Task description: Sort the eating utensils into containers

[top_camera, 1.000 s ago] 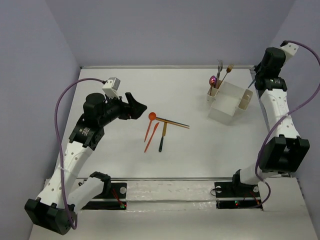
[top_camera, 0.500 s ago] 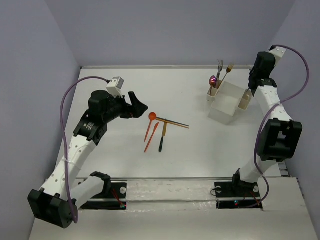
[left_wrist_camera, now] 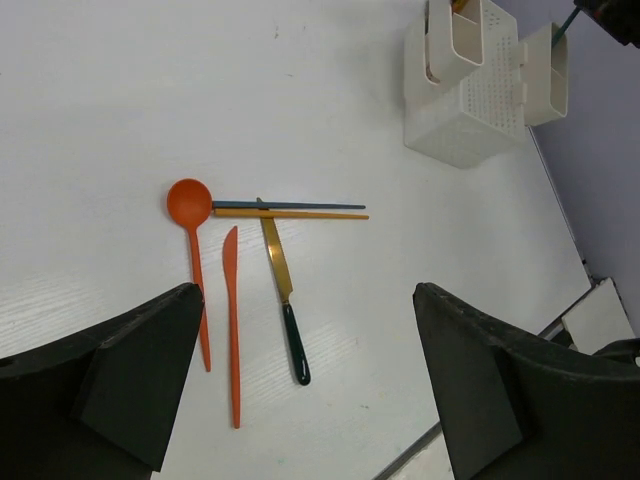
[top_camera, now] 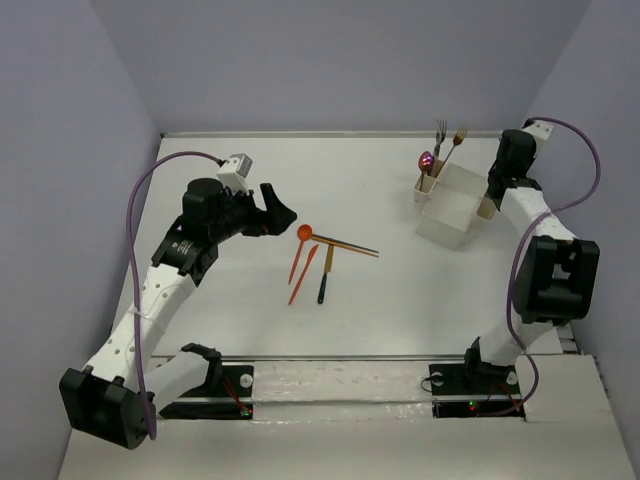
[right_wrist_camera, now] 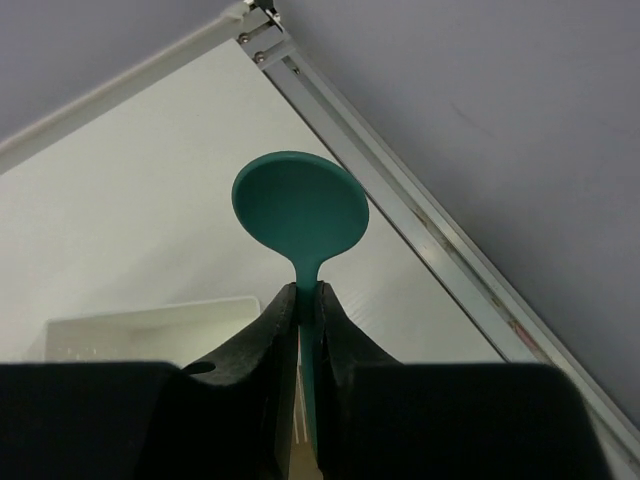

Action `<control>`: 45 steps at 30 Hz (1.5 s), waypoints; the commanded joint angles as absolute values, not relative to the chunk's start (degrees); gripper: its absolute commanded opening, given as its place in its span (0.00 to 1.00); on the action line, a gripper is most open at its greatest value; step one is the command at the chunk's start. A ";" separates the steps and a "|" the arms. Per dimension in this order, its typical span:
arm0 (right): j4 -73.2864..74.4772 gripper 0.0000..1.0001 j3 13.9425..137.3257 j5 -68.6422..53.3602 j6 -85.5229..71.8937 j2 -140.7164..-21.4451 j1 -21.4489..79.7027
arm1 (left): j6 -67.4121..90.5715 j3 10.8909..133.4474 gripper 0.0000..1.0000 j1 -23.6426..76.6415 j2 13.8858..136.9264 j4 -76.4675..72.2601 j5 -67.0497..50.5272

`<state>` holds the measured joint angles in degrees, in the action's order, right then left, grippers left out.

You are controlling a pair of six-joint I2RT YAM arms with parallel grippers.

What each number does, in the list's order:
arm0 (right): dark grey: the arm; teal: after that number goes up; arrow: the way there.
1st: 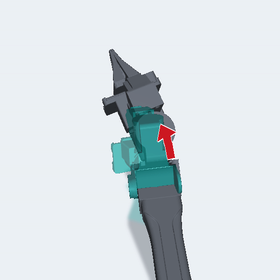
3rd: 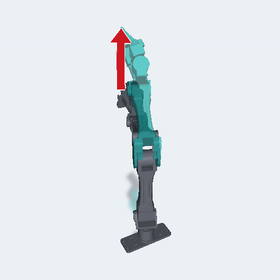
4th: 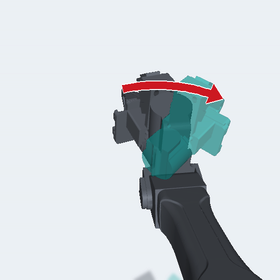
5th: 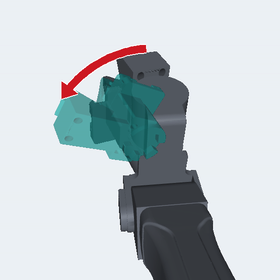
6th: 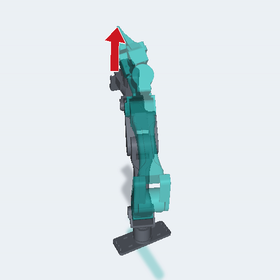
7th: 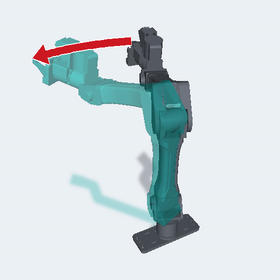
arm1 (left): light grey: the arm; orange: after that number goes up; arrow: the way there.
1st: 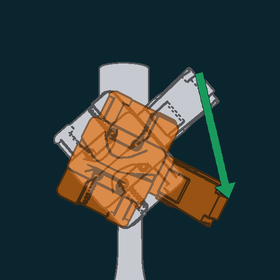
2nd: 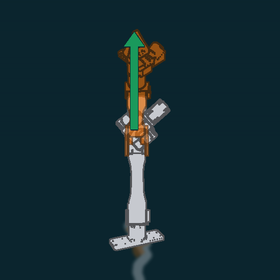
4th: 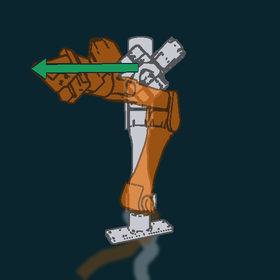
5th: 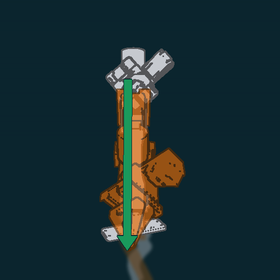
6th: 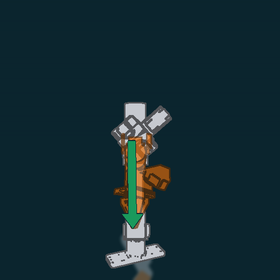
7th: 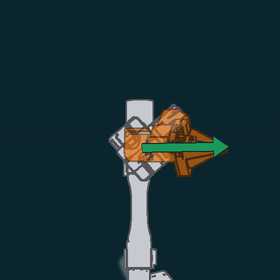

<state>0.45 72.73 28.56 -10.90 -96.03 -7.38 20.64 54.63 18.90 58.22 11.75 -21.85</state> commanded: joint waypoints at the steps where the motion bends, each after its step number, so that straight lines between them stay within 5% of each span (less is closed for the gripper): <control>1: -4.48 0.18 70.93 28.74 -9.67 -91.94 -5.37 | 19.60 56.43 0.99 18.98 57.74 8.88 -22.24; 10: 2.17 0.60 72.59 28.04 -11.95 -86.32 -4.83 | 19.25 56.51 0.99 19.51 56.69 9.05 -22.24; 18: 13.16 0.55 75.68 21.91 -15.03 -80.69 -1.07 | 18.90 57.74 0.99 20.04 56.43 9.23 -21.89; 22: 20.71 0.31 75.06 12.89 -15.19 -82.77 17.76 | 18.28 59.23 0.99 20.04 56.78 10.10 -20.40; 28: 23.71 0.29 78.29 3.17 -18.10 -90.24 30.39 | 17.84 61.26 0.99 20.04 56.87 11.77 -18.11; 32: 28.30 0.30 84.19 1.41 -22.58 -97.46 37.69 | 18.98 61.52 0.99 20.04 56.95 13.53 -12.66; 38: 32.25 0.47 95.77 6.59 -29.78 -110.99 46.93 | 22.15 64.59 0.99 18.90 56.52 15.11 -8.09; 45: 39.28 0.48 106.87 12.39 -34.89 -123.74 50.79 | 22.76 69.08 0.99 18.90 55.99 15.38 -8.87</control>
